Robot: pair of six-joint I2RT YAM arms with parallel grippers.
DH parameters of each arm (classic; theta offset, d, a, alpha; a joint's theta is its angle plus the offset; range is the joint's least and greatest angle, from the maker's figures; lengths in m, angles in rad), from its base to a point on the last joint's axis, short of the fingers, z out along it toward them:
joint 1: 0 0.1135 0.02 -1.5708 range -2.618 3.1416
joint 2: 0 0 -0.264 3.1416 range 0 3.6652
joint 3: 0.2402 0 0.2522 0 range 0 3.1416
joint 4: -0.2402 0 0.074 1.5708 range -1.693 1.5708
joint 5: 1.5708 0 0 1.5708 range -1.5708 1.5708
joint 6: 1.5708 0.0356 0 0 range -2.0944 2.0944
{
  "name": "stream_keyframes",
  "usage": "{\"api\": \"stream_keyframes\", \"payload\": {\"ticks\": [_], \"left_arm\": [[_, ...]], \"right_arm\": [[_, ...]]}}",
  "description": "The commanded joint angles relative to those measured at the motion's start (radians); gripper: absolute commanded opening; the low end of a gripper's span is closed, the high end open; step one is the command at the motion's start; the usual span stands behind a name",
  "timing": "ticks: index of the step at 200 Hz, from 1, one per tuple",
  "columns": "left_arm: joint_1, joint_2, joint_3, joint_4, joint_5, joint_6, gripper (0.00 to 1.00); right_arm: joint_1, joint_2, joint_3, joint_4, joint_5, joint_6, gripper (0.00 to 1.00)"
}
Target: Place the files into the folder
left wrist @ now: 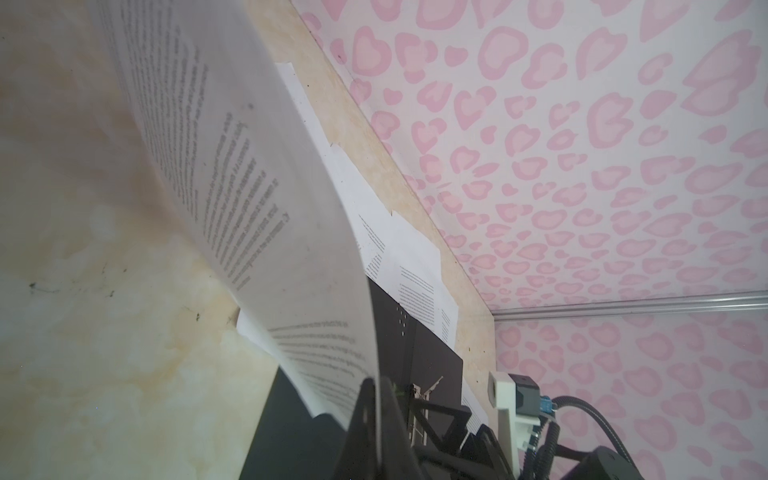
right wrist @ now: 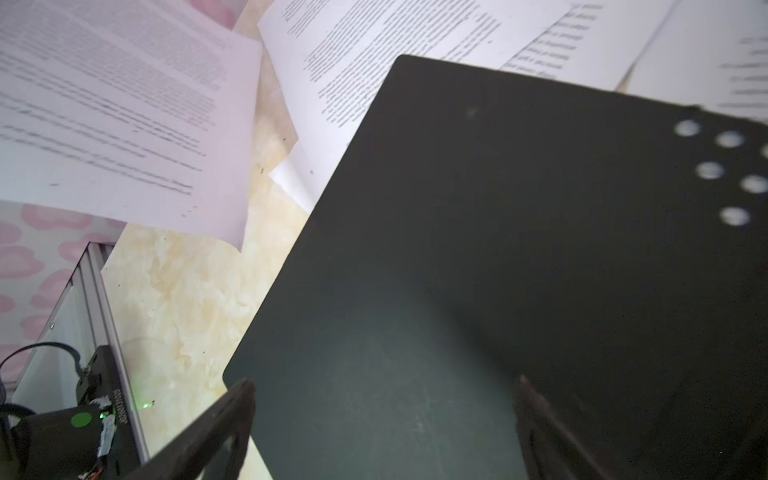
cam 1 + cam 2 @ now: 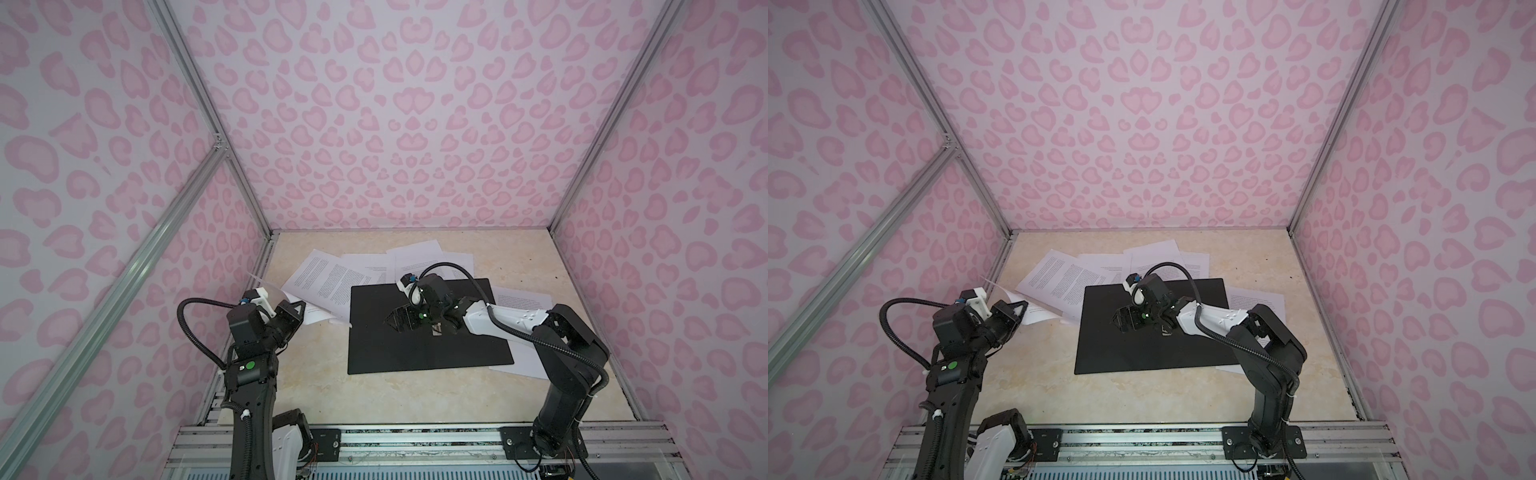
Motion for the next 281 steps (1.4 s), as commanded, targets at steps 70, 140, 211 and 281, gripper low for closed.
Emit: {"api": "stream_keyframes", "payload": {"ticks": [70, 140, 211, 281], "left_arm": [[-0.540, 0.162, 0.294, -0.153, -0.127, 0.072, 0.03], [-1.093, 0.638, 0.657, 0.043, -0.234, 0.061, 0.03], [-1.211, 0.752, 0.720, 0.198, -0.194, -0.027, 0.03], [-1.158, 0.618, 0.293, 0.234, -0.361, -0.172, 0.03]], "right_arm": [[-0.185, -0.301, -0.149, -0.019, 0.078, 0.113, 0.98], [-0.471, -0.640, -0.328, -0.212, 0.058, 0.171, 0.98], [-0.693, -0.824, -0.454, -0.262, -0.042, 0.184, 0.98], [-0.632, -0.808, -0.473, -0.248, -0.054, 0.151, 0.98]]}}
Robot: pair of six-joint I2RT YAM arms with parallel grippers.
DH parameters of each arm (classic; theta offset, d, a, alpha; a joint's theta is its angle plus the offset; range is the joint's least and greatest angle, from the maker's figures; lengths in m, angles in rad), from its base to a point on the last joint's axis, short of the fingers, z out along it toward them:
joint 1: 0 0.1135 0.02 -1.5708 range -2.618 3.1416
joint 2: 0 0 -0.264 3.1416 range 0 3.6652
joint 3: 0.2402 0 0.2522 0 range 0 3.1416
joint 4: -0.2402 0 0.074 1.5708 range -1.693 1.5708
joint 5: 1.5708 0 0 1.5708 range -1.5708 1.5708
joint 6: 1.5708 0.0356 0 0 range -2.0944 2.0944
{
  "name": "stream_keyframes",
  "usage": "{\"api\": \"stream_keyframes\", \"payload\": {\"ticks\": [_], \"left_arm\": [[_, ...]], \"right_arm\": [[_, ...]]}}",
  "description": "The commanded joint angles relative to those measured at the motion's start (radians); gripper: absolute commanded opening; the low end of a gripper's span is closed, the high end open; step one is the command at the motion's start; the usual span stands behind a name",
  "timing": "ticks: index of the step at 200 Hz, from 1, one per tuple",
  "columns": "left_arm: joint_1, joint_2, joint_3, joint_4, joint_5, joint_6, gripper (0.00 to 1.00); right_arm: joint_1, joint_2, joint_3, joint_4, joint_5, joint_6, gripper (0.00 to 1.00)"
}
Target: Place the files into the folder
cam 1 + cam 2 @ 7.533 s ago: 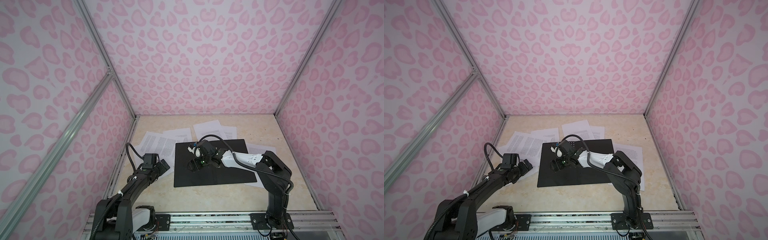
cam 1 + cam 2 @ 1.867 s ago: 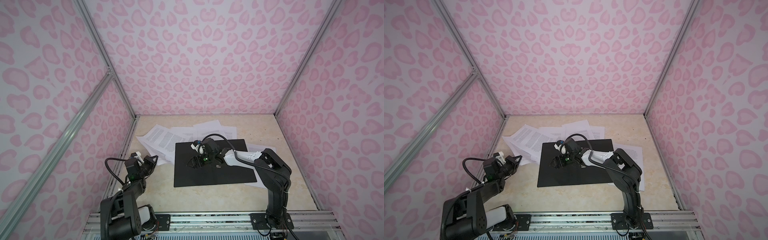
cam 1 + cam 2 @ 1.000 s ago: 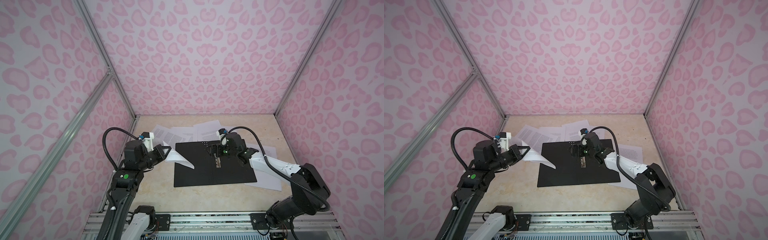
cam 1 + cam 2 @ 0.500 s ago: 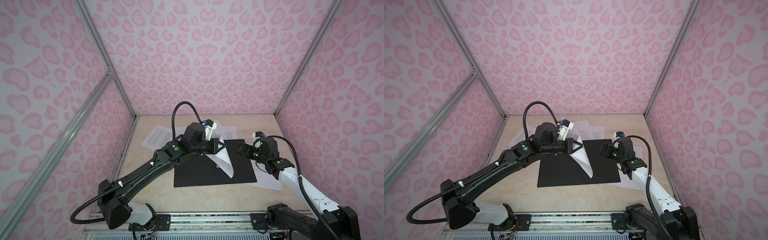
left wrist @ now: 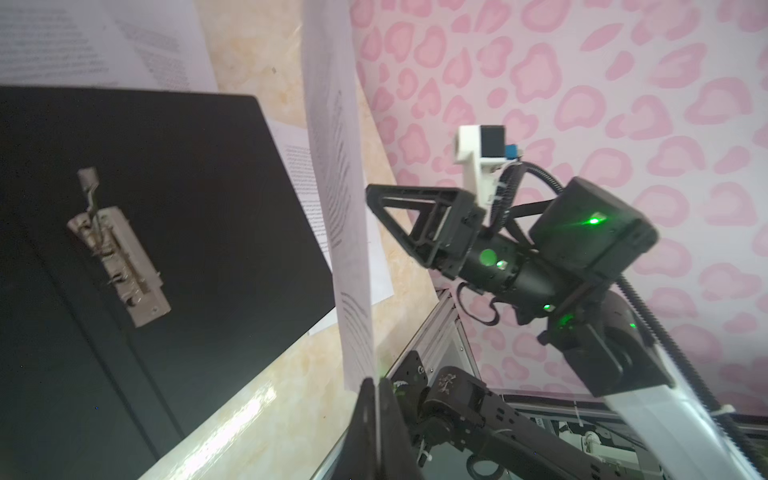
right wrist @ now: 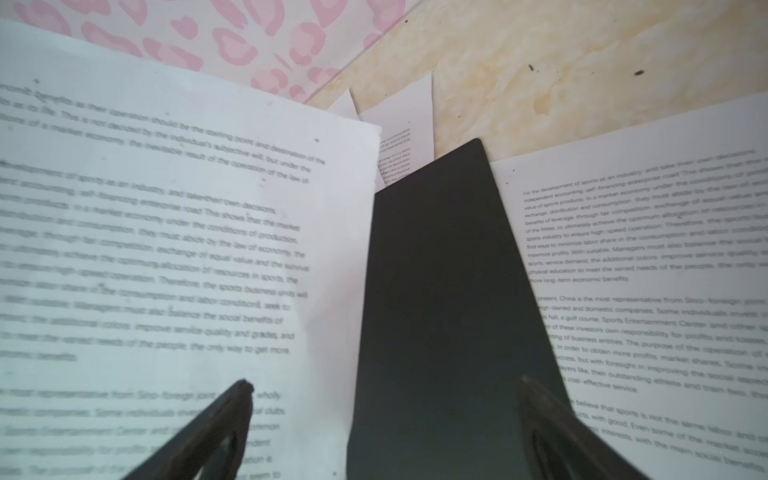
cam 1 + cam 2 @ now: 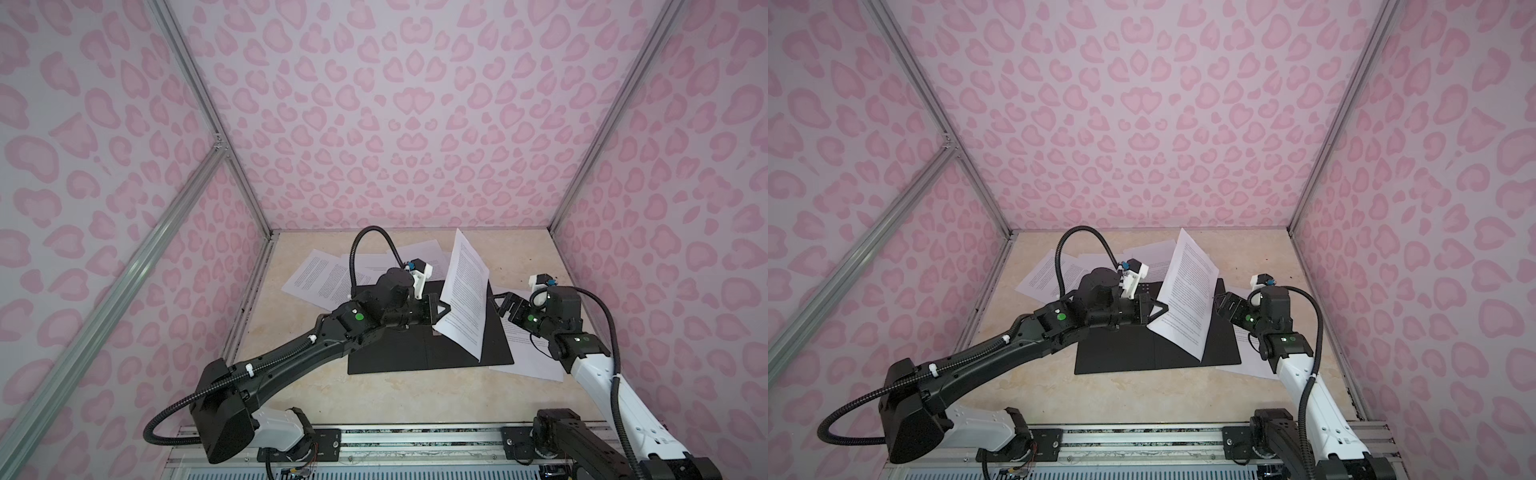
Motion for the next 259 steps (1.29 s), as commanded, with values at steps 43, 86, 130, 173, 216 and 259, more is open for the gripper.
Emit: {"api": "stream_keyframes", "payload": {"ticks": [43, 86, 130, 173, 216, 259], "left_arm": [[0.161, 0.057, -0.289, 0.153, -0.044, -0.096, 0.03], [0.182, 0.167, -0.291, 0.166, -0.057, -0.033, 0.03], [0.192, 0.190, -0.323, 0.140, -0.169, 0.001, 0.03], [0.195, 0.236, -0.340, 0.163, -0.153, 0.000, 0.03], [0.195, 0.279, -0.331, 0.186, -0.118, 0.000, 0.03], [0.195, 0.281, -0.321, 0.164, -0.138, 0.006, 0.03]], "right_arm": [[0.165, 0.083, -0.087, 0.108, 0.044, -0.004, 0.98], [0.212, 0.169, -0.124, 0.198, 0.010, 0.027, 0.96], [0.268, 0.302, -0.116, 0.261, 0.000, 0.030, 0.95], [0.298, 0.390, -0.132, 0.375, -0.009, 0.060, 0.96], [0.329, 0.422, -0.146, 0.459, -0.025, 0.086, 0.95], [0.329, 0.472, -0.144, 0.509, -0.070, 0.078, 0.93]]}}
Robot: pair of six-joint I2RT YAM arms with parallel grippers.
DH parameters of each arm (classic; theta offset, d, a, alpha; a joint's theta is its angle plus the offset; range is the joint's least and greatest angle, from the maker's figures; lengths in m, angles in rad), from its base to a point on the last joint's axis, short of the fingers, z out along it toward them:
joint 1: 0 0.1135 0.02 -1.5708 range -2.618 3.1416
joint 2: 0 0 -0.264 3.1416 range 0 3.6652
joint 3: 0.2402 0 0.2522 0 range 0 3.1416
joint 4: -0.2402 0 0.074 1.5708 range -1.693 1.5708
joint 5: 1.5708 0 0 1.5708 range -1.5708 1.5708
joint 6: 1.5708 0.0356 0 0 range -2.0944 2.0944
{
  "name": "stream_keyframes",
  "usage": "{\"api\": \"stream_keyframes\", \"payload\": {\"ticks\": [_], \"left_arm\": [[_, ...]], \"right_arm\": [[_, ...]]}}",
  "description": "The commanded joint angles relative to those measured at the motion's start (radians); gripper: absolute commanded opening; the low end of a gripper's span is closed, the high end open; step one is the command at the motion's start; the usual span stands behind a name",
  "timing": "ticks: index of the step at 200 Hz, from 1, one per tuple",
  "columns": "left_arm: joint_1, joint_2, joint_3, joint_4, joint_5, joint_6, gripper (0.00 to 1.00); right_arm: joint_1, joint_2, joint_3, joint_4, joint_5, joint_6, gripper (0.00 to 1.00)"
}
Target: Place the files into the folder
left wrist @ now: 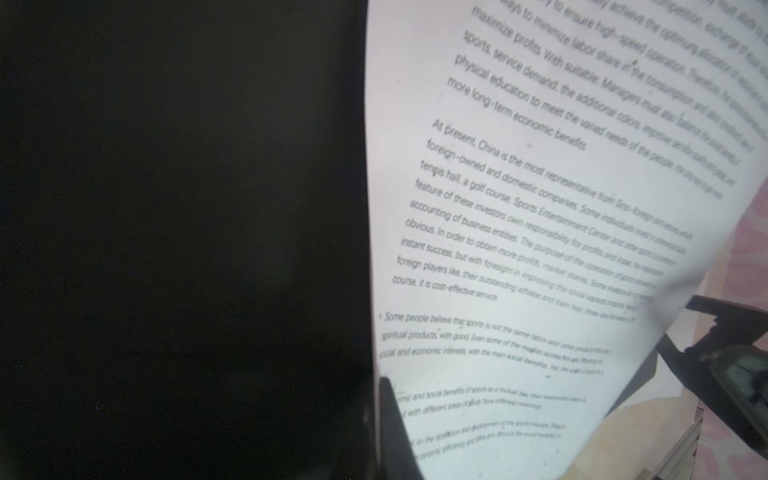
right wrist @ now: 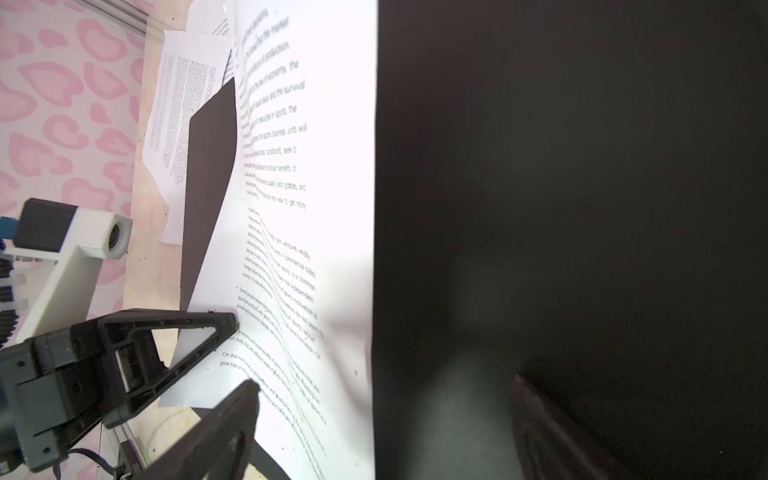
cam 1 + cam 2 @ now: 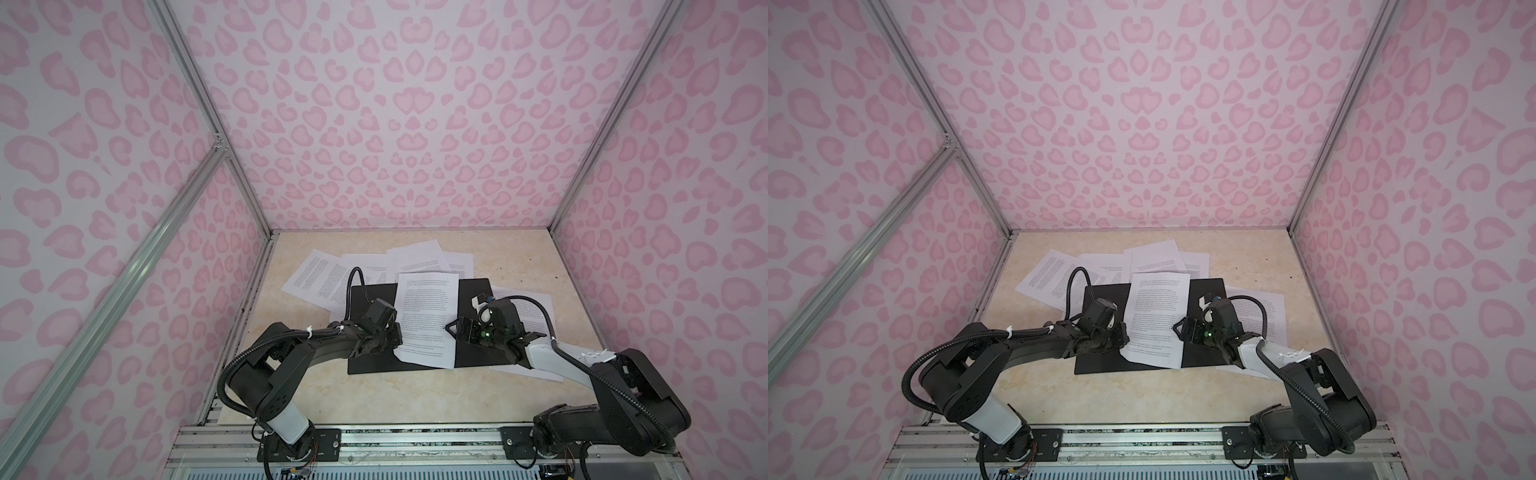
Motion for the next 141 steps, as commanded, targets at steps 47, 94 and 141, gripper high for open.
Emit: {"api": "stream_keyframes", "payload": {"ticks": [47, 94, 141], "left_arm": [[0.000, 0.031, 0.017, 0.023, 0.000, 0.012, 0.03], [0.000, 0.040, 0.020, 0.029, 0.013, 0.014, 0.03], [0.000, 0.042, 0.021, 0.031, 0.019, 0.017, 0.03]], "right_arm": [[0.027, 0.020, -0.005, 0.126, -0.082, 0.014, 0.84], [0.031, 0.050, -0.007, 0.173, -0.105, 0.026, 0.69], [0.031, 0.063, -0.008, 0.209, -0.126, 0.028, 0.54]]}}
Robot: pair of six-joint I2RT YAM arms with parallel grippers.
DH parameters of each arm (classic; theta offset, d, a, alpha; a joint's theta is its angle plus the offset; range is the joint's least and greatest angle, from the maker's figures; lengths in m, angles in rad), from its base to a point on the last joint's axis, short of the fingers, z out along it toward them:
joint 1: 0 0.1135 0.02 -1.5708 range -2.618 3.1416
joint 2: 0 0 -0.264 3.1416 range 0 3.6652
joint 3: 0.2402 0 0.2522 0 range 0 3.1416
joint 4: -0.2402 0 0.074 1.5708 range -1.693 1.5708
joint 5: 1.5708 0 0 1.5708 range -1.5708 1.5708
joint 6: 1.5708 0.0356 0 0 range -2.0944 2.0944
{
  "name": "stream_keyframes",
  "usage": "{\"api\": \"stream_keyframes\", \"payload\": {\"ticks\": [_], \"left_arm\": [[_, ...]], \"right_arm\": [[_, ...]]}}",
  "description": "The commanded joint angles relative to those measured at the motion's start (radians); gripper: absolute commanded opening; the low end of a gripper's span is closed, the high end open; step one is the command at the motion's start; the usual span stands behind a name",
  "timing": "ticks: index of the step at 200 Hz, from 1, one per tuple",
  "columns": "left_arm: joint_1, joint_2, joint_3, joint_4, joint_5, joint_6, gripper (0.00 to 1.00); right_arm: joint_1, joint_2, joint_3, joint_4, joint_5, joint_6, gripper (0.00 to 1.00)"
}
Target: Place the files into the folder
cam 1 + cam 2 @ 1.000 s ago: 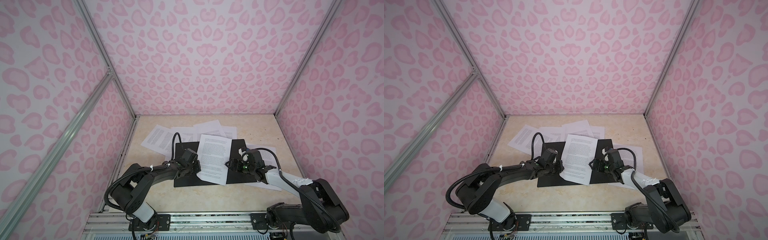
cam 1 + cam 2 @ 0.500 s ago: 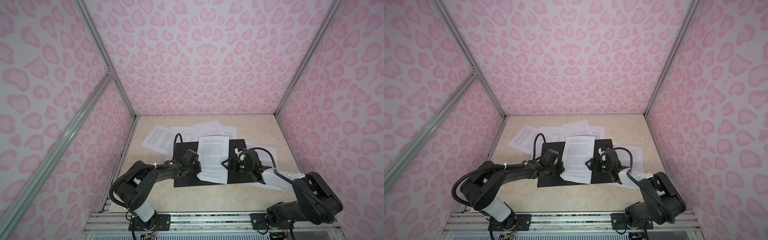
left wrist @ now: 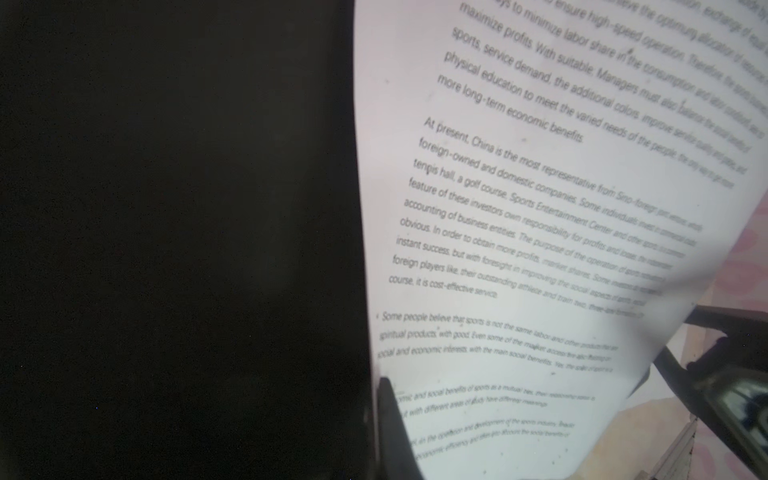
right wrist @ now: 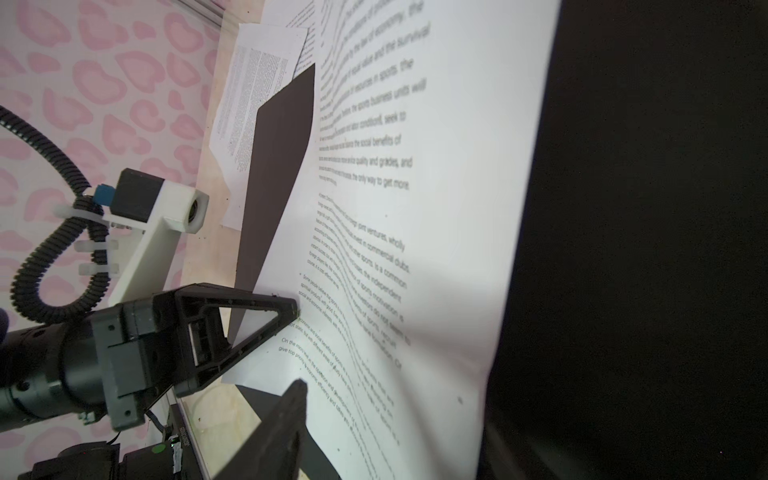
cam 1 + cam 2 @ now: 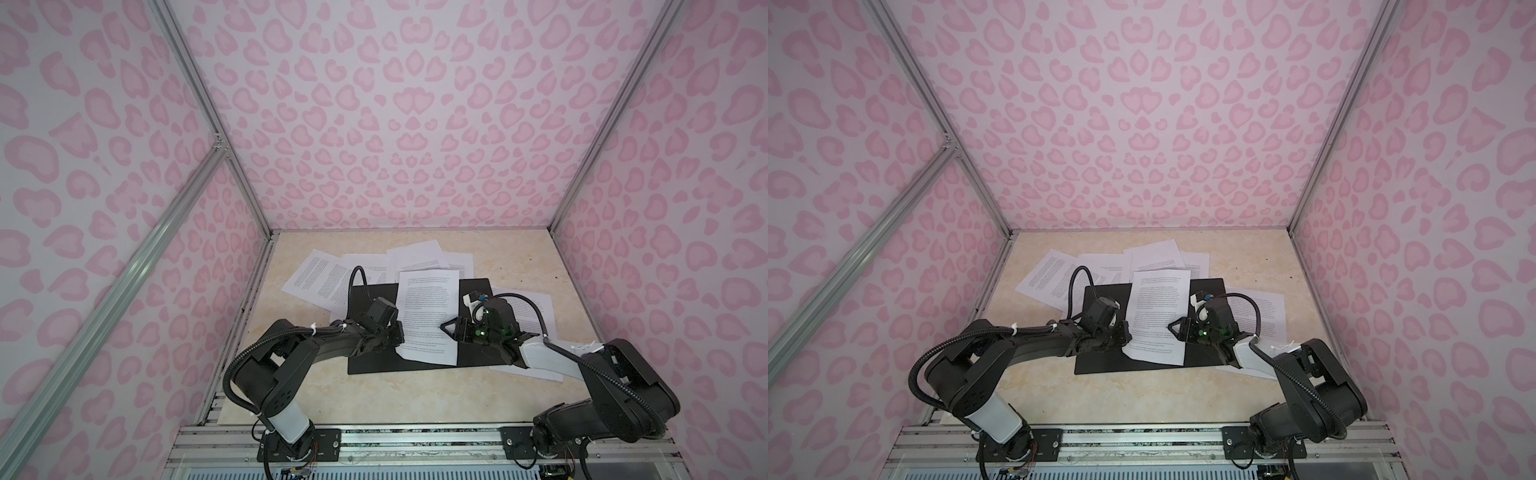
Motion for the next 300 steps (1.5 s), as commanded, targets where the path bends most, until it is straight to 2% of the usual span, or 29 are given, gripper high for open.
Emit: {"api": "stream_keyframes", "payload": {"ticks": [1, 87, 129, 170, 205, 219, 245, 250, 260, 275, 300], "left_arm": [[0.000, 0.009, 0.008, -0.004, 0.006, 0.004, 0.03], [0.000, 0.032, 0.015, 0.005, 0.029, 0.006, 0.03], [0.000, 0.028, 0.015, 0.004, 0.027, 0.009, 0.03], [0.000, 0.017, 0.013, 0.008, 0.038, 0.013, 0.03], [0.000, 0.009, 0.019, 0.004, 0.049, 0.027, 0.04], [0.000, 0.003, 0.022, 0.005, 0.056, 0.034, 0.11], [0.000, -0.034, 0.017, 0.002, 0.066, 0.049, 0.35], [0.001, -0.044, 0.017, -0.001, 0.065, 0.052, 0.44], [0.000, -0.066, 0.014, -0.008, 0.058, 0.059, 0.53], [0.000, -0.107, 0.009, -0.026, 0.027, 0.071, 0.62], [0.001, -0.164, -0.005, -0.045, -0.014, 0.084, 0.72]], "right_arm": [[0.000, 0.004, -0.002, 0.042, -0.022, 0.005, 0.54], [-0.004, 0.011, -0.015, 0.087, -0.033, 0.016, 0.25], [-0.004, 0.005, -0.013, 0.074, -0.011, 0.020, 0.17], [-0.005, -0.016, -0.004, 0.025, 0.004, 0.007, 0.00], [-0.011, -0.043, 0.011, -0.043, 0.008, -0.016, 0.00], [-0.018, -0.062, 0.017, -0.071, 0.005, -0.028, 0.00], [-0.047, -0.118, 0.041, -0.191, 0.004, -0.074, 0.00], [-0.056, -0.127, 0.045, -0.215, 0.003, -0.083, 0.00], [-0.088, -0.152, 0.058, -0.278, -0.011, -0.107, 0.00], [-0.138, -0.183, 0.084, -0.394, -0.013, -0.145, 0.00], [-0.222, -0.195, 0.175, -0.666, 0.084, -0.257, 0.00]]}}
